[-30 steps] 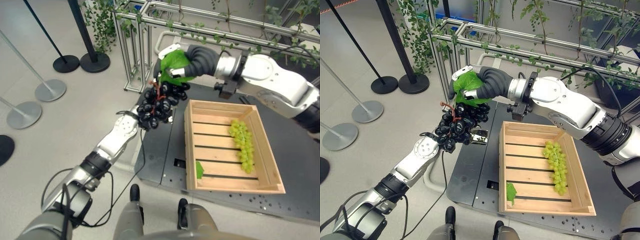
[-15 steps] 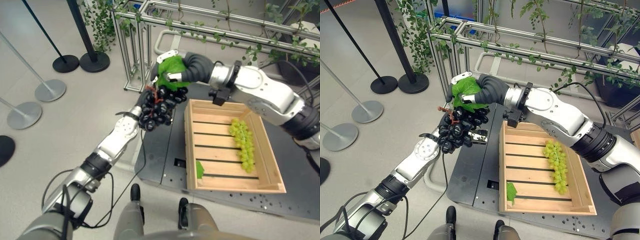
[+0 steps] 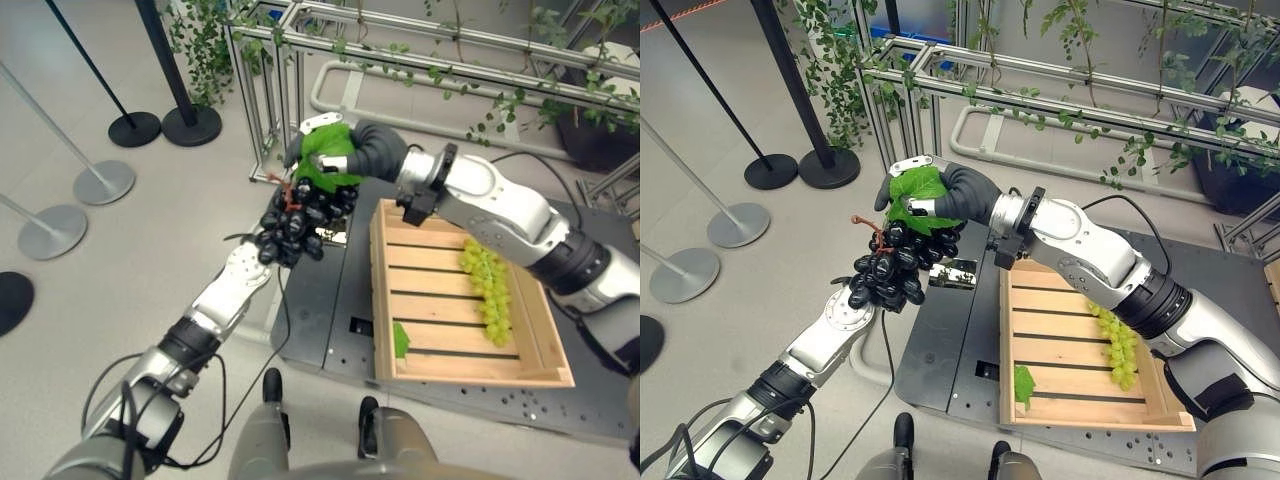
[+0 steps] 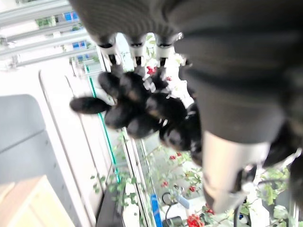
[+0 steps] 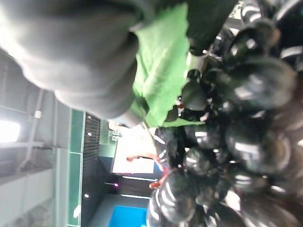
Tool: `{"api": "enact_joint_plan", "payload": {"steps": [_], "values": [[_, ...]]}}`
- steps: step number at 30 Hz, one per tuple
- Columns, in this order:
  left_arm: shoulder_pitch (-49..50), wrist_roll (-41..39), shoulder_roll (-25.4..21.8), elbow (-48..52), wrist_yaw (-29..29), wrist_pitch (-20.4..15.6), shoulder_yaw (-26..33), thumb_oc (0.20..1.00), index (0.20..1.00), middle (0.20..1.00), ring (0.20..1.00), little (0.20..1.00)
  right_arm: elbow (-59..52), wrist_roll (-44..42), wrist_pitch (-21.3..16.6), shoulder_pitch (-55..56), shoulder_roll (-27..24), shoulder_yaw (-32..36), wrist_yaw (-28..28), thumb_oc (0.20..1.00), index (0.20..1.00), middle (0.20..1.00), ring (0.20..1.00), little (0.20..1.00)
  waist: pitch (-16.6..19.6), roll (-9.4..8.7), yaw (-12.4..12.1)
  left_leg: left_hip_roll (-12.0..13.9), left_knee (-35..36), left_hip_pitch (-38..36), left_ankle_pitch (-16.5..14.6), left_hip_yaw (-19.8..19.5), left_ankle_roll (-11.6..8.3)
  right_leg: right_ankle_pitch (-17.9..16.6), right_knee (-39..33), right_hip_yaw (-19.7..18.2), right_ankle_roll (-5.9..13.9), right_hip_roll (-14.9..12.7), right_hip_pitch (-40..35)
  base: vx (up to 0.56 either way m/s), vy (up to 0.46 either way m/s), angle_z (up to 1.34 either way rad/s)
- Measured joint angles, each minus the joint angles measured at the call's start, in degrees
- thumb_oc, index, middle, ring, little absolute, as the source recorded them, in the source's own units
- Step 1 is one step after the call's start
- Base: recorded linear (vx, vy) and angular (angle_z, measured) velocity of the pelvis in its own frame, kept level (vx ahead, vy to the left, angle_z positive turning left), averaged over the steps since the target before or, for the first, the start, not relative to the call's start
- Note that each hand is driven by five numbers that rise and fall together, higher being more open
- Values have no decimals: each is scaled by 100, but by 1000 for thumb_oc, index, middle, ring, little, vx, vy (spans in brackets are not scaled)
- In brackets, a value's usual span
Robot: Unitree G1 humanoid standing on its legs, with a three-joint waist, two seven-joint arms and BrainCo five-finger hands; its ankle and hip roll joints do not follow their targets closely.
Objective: Pick up the fruits from the basket on one side to the basket on the other side
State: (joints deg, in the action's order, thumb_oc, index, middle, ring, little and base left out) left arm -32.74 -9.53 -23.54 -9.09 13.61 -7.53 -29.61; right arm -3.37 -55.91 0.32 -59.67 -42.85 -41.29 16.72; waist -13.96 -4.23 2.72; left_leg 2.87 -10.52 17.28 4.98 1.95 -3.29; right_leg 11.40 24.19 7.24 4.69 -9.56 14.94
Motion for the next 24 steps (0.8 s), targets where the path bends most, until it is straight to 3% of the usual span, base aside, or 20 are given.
{"api": "enact_joint_plan", "payload": {"steps": [3,7,24], "values": [[-458,268,156,-311,278,53,-487,1000,1000,1000,1000,1000,-4,-1,-60,-21,235,-8,-101,200,200,200,200,200,16,34,-32,-9,-23,-15,-24,19,12,-4,19,-44,10,-12,-5,-1,9,-7],[-455,114,-35,-526,270,-63,-287,1000,1000,1000,1000,1000,-31,-3,-129,227,137,-9,-113,200,200,200,200,200,38,74,11,-3,-21,-74,-47,1,-1,-3,5,-44,10,-3,-67,1,3,-3],[-312,79,5,-391,268,-65,-246,1000,1000,1000,1000,1000,-21,-5,-212,362,240,14,-108,200,200,200,200,200,40,73,-37,-8,-21,-66,-50,-16,-3,0,2,-42,11,0,-70,0,0,0]]}}
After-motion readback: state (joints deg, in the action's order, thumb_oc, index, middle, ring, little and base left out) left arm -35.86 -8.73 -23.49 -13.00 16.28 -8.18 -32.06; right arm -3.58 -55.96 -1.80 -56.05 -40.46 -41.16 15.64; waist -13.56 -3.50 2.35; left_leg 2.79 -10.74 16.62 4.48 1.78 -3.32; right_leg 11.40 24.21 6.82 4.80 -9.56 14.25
